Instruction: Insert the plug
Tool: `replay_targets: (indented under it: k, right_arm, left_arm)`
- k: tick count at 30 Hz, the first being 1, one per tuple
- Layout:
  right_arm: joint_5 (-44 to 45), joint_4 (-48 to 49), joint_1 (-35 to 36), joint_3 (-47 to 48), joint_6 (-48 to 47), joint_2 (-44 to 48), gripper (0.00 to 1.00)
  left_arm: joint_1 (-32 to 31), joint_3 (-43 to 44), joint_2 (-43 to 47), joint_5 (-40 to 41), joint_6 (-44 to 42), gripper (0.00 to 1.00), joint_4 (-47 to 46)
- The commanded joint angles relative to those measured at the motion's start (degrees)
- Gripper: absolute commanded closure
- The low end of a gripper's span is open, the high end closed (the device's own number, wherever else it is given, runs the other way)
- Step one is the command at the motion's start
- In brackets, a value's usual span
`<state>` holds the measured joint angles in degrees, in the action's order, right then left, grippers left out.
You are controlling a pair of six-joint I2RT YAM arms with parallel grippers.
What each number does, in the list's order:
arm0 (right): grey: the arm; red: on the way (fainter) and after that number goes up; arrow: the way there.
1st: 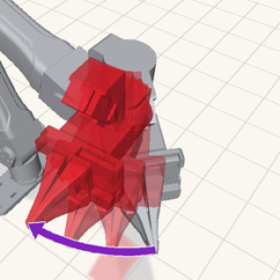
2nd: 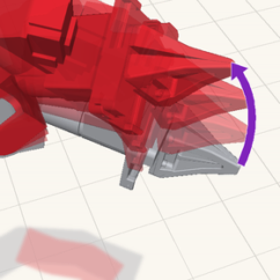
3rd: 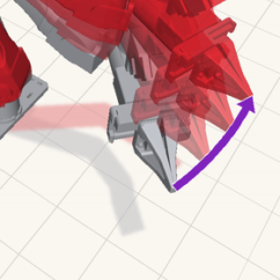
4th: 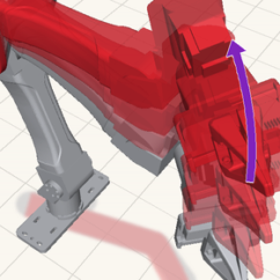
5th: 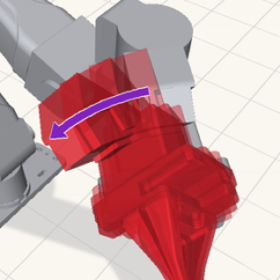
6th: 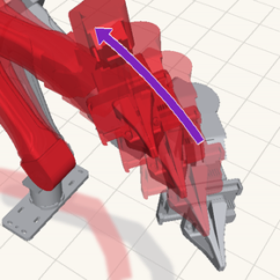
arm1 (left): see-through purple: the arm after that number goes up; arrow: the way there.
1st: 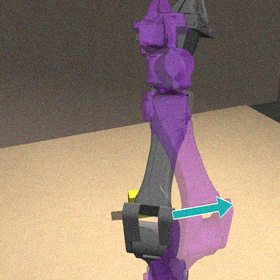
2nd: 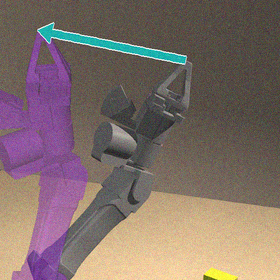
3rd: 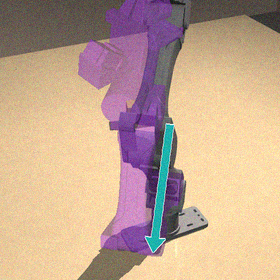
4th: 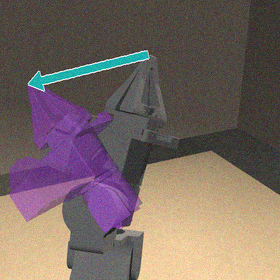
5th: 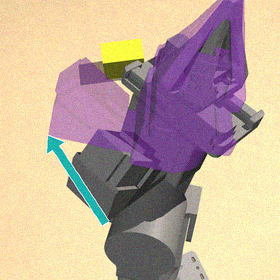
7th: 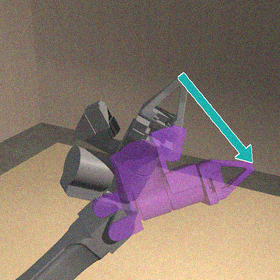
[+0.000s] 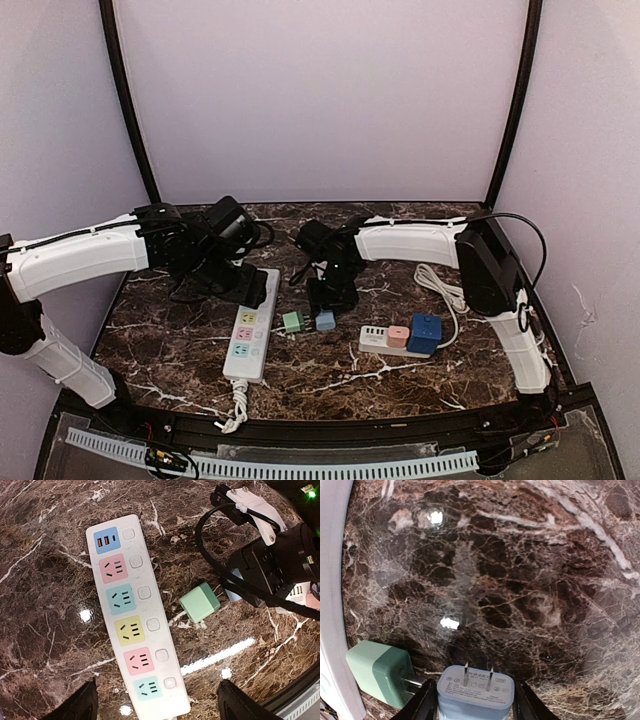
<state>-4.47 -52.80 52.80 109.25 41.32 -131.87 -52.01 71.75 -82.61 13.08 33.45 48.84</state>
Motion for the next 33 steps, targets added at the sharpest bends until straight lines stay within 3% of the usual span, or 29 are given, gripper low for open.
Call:
replay_targets:
  k: [1,6,12,17,22,26,29,33]
  right_arm:
    - [-0.95,-1.39,-0.3,1.61,0.45,-2.74,0.5]
    - [-0.45,-2.3,-0.32,1.58,-0.04,-3.32,0.49]
    - [0.86,-2.4,-0.71,1.67,0.59,-1.79,0.69]
    - [2.61,-1.95,-2.63,1.34,4.09,3.46,0.73]
    - [2.2,3.81,-6.79,-3.43,12.94,14.38,0.75]
    - [-2.7,17.38,-10.09,-15.43,25.76,24.96,0.75]
    - [-6.39,23.63,-10.95,-19.79,33.59,28.74,0.75]
    - [-9.25,29.45,-10.92,-21.78,41.3,30.89,0.75]
  left_arm:
    - [0.07,-0.71,-0.32,-0.1,-0.23,0.18,0.19]
    - [0.08,-0.9,-0.15,-0.09,-0.36,0.18,-0.05]
    - [0.07,-0.98,0.11,0.03,-0.43,0.18,-0.09]
    - [0.07,-0.76,0.75,-0.05,-0.68,0.18,-1.41]
    - [0.07,1.65,1.38,-0.36,-0.42,0.17,-3.0]
    - [0.09,2.89,2.76,1.39,-0.66,0.13,-6.26]
    - [0.07,3.24,3.79,3.6,-1.21,0.03,-8.8]
    - [0.07,2.65,5.22,6.2,-0.74,0.01,-14.43]
